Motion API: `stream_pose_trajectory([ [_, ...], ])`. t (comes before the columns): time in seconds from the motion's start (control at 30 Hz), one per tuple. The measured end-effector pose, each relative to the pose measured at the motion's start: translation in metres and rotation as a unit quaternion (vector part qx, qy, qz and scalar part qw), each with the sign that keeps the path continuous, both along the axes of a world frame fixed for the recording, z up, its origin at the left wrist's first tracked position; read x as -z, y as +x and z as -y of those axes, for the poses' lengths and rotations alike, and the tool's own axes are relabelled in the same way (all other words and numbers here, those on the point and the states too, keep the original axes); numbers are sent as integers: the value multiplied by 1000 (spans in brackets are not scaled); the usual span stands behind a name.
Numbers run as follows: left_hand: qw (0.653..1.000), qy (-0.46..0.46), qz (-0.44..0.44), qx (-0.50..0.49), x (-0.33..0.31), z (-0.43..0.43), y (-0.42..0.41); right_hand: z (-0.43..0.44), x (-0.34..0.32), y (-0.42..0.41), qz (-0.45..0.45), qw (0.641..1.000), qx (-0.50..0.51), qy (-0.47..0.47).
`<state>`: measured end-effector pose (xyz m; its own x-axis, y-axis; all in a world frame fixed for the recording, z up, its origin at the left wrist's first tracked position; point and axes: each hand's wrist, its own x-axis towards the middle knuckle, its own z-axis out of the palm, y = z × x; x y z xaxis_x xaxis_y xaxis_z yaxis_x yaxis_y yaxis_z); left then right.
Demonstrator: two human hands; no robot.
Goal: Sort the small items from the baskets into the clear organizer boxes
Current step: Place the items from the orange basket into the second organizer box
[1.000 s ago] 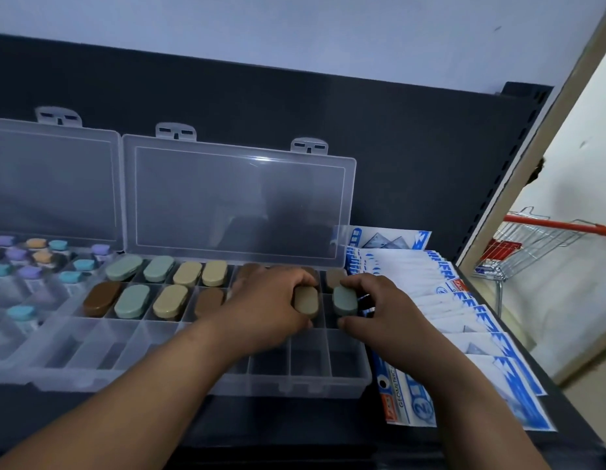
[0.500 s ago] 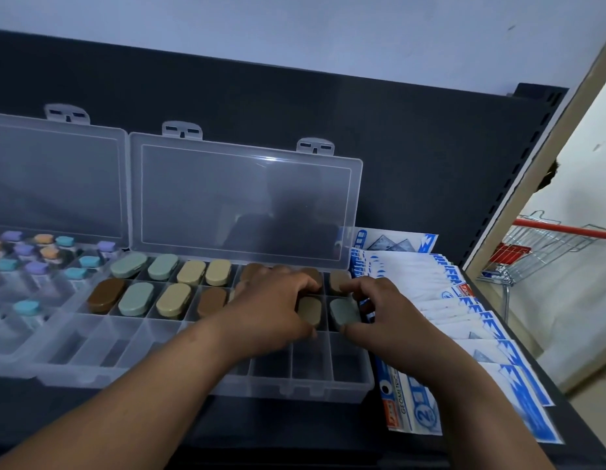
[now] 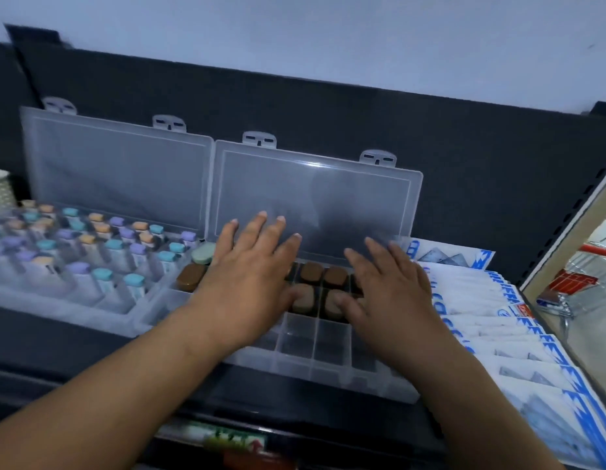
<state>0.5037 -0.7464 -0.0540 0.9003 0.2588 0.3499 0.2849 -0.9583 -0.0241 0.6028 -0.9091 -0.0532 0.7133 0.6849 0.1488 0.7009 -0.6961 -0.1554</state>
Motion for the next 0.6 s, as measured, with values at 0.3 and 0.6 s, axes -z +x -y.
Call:
stream_pose_trajectory([
  [0.3, 996, -11, -1, -92, -14, -58, -109, -73, -16, -84, 5, 997, -81, -15],
  [0.6, 982, -16, -5, -187, -32, -158, -292, -195, -28, -233, 13, 981, -192, 9],
])
